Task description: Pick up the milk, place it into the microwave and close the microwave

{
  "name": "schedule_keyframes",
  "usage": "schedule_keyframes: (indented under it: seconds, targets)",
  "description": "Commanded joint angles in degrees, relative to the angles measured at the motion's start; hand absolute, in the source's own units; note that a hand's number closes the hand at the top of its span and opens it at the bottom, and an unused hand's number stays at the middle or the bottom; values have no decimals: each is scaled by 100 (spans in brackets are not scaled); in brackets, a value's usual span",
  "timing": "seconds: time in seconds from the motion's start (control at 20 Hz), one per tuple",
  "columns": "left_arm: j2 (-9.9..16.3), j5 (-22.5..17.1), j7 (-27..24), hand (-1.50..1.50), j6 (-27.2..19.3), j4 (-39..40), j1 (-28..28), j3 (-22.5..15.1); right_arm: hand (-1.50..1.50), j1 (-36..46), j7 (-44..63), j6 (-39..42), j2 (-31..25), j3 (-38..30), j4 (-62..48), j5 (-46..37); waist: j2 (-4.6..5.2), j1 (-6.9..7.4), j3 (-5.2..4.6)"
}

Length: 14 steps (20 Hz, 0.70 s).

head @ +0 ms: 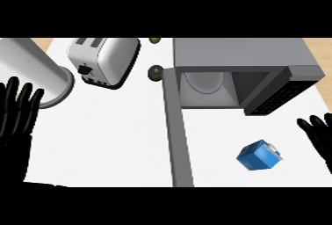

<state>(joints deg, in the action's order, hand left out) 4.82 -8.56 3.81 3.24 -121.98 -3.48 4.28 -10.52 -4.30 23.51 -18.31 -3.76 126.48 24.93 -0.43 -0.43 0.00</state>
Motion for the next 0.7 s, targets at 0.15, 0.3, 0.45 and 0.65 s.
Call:
schedule_keyframes:
  seconds: [0.15, 0.3, 0.45, 0.65]
  targets:
    - [16, -1093, 389, -150, 502, -1319, -1350, 214, -150, -1006, -273, 1275, -626, -1097, -45, 1368, 3, 48, 3]
    - [124, -1471, 657, -150, 557, -1397, -1390, 559, -150, -721, 237, 1153, -915, -1504, -122, 2036, 27, 56, -1]
    - [68, -1665, 390, -150, 840, -1443, -1704, 799, -150, -575, 315, 1149, -674, -1454, -231, 1514, 32, 65, -2]
    - [208, -2347, 793, -150, 972, -2157, -2263, 1181, -150, -461, -363, 1540, -192, -1428, -945, 414, 25, 139, 3]
